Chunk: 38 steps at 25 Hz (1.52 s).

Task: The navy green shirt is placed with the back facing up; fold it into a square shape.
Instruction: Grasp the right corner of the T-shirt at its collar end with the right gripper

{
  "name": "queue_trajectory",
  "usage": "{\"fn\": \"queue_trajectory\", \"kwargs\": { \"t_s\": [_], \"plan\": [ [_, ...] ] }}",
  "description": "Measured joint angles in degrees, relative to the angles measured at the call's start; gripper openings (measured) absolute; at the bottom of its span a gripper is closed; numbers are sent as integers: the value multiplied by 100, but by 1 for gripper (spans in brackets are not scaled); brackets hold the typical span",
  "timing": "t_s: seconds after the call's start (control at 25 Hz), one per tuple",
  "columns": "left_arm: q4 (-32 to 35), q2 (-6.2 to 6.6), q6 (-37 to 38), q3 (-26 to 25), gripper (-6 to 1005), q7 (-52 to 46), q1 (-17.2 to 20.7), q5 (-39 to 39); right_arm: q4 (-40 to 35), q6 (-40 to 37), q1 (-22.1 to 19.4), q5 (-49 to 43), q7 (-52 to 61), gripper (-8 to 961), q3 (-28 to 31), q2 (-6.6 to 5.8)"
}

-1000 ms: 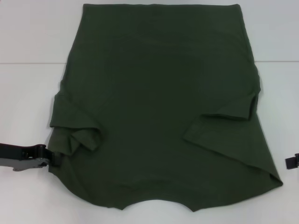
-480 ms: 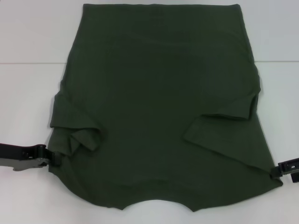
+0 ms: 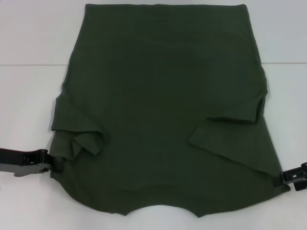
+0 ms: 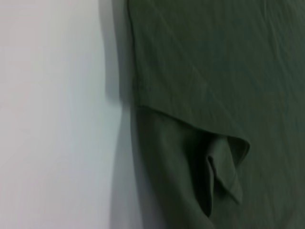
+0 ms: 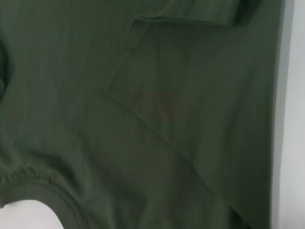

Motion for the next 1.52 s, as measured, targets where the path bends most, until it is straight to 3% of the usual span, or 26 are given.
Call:
{"fn": "queue_trajectory", "kwargs": {
  "t_s": [0.48, 1.52],
  "plan": [
    [0, -6, 3, 0, 32, 0, 6, 0, 0, 121, 74, 2, -5, 869, -154, 76],
    [-9, -15, -16, -1, 32, -6, -17, 0, 58, 336, 62, -7, 41, 836, -310, 47]
  ]
}}
